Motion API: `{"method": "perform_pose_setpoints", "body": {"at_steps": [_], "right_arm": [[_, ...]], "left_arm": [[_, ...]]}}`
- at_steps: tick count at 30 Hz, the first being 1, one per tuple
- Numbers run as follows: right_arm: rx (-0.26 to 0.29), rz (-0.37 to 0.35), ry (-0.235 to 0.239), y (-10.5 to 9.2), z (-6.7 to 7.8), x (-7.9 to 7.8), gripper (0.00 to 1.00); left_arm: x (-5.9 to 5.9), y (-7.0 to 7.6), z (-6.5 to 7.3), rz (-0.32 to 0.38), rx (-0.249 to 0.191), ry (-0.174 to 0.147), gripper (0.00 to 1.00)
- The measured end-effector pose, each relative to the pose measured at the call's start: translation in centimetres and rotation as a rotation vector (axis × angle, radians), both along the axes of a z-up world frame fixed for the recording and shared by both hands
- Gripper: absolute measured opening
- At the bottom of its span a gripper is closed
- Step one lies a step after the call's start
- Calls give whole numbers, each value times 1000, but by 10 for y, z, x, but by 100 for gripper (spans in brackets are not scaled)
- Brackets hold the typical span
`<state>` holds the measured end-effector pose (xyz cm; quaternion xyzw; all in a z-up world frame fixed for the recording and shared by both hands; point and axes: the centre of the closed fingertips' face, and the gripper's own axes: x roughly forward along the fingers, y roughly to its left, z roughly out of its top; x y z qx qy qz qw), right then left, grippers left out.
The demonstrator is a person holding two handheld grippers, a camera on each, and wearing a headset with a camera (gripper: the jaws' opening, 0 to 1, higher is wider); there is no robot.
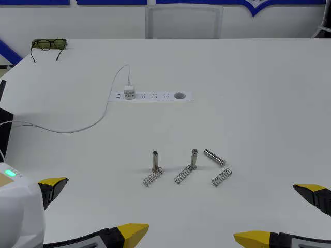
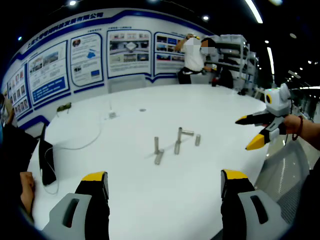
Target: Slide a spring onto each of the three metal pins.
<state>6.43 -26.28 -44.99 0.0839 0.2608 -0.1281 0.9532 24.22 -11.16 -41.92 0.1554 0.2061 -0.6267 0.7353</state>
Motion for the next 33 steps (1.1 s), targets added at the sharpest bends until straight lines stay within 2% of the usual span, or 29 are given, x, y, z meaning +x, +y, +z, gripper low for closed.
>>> {"method": "perform_pose_setpoints", "body": {"at_steps": [15, 33], "right_arm": [[-2, 7, 9, -1, 0, 3, 96], [-4, -1, 19, -4, -3, 3, 95]], "left_arm": [[-2, -2, 2, 0, -12, 13, 94], [-4, -4, 0, -6, -5, 9, 93]]}}
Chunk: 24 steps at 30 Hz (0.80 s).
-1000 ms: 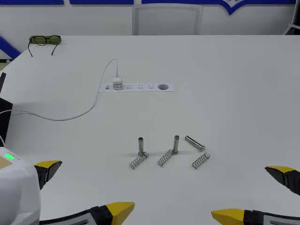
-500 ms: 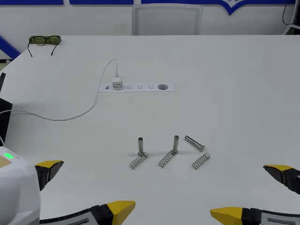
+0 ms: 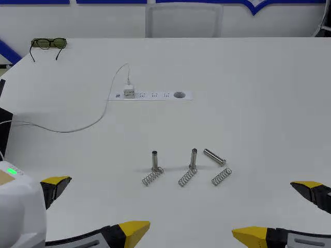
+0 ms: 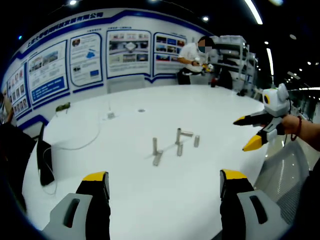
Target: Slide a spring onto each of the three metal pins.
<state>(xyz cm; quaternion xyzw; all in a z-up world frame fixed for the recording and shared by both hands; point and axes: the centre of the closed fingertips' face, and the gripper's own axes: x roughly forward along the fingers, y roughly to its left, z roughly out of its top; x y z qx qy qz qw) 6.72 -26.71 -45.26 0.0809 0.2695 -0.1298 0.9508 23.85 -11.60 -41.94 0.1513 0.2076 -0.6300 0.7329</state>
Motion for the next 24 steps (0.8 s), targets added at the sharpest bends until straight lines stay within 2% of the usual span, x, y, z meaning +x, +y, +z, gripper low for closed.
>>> {"method": "perform_pose_setpoints", "body": {"at_steps": [9, 24], "right_arm": [[-7, -8, -2, -10, 2, 5, 90], [-13, 17, -4, -23, 5, 29, 86]], "left_arm": [[0, -2, -1, 0, -6, 2, 93], [0, -4, -4, -9, -3, -3, 92]]}}
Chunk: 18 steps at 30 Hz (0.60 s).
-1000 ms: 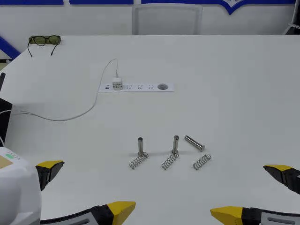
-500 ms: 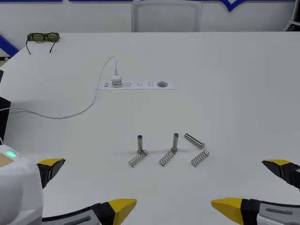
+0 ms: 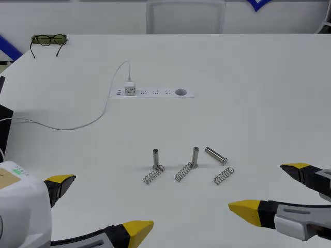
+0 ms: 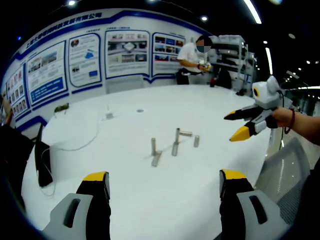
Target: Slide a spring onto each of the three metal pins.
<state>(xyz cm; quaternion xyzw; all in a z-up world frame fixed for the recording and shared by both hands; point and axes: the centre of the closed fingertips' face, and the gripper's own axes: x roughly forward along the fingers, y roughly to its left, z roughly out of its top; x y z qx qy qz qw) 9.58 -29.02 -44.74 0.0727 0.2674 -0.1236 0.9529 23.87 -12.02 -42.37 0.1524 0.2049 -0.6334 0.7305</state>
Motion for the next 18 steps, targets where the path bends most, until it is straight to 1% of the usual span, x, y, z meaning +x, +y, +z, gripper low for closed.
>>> {"method": "perform_pose_setpoints", "body": {"at_steps": [6, 10, 14, 18], "right_arm": [[2, 11, -9, -7, 1, 11, 84], [0, 21, -6, -15, 0, 20, 83], [-2, 16, -19, -24, 1, 31, 82], [-11, 26, -17, -31, 0, 42, 79]], "left_arm": [[-1, -1, -2, -4, -1, 3, 92], [-2, -2, -3, -3, -4, 6, 92], [-2, -3, -5, -2, -5, 10, 92], [-3, -4, -6, -7, -8, 7, 93]]}}
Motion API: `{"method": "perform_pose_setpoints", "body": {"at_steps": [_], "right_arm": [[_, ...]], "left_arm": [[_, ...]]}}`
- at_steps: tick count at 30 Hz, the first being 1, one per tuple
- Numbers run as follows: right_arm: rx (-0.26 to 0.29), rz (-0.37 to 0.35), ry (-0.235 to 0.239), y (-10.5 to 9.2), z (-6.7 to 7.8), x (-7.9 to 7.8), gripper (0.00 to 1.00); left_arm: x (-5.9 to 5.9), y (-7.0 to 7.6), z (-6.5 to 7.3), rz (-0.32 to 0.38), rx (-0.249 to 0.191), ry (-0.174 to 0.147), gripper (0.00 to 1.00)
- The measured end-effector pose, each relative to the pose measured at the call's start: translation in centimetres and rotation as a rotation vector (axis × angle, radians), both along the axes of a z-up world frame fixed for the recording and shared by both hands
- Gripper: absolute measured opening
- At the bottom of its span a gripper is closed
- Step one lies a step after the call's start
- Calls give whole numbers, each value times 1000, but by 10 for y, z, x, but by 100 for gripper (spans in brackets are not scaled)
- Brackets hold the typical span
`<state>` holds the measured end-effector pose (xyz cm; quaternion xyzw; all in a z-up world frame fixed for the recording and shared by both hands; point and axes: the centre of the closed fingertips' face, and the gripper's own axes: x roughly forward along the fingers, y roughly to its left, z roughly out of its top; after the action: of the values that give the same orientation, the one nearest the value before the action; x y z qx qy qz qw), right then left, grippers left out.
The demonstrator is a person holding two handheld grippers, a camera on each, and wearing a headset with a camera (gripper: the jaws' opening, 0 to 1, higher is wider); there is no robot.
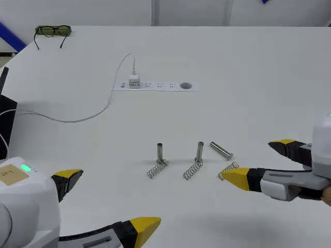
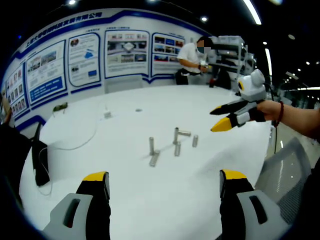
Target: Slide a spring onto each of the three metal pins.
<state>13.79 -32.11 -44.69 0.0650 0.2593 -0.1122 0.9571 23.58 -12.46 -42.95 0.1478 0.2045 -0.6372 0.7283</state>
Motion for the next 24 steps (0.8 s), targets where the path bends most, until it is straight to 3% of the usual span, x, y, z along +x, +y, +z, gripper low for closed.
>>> {"method": "perform_pose_setpoints", "body": {"at_steps": [14, 19, 24], "right_arm": [[-37, 28, 35, -22, -12, 32, 66], [-74, 34, 49, -30, -17, 41, 56], [-70, 34, 58, -36, -27, 49, 49]], "left_arm": [[1, -5, -4, -1, -4, -11, 92], [3, -6, -4, -2, -11, -21, 91], [3, -6, -9, -4, -2, -20, 91]]}}
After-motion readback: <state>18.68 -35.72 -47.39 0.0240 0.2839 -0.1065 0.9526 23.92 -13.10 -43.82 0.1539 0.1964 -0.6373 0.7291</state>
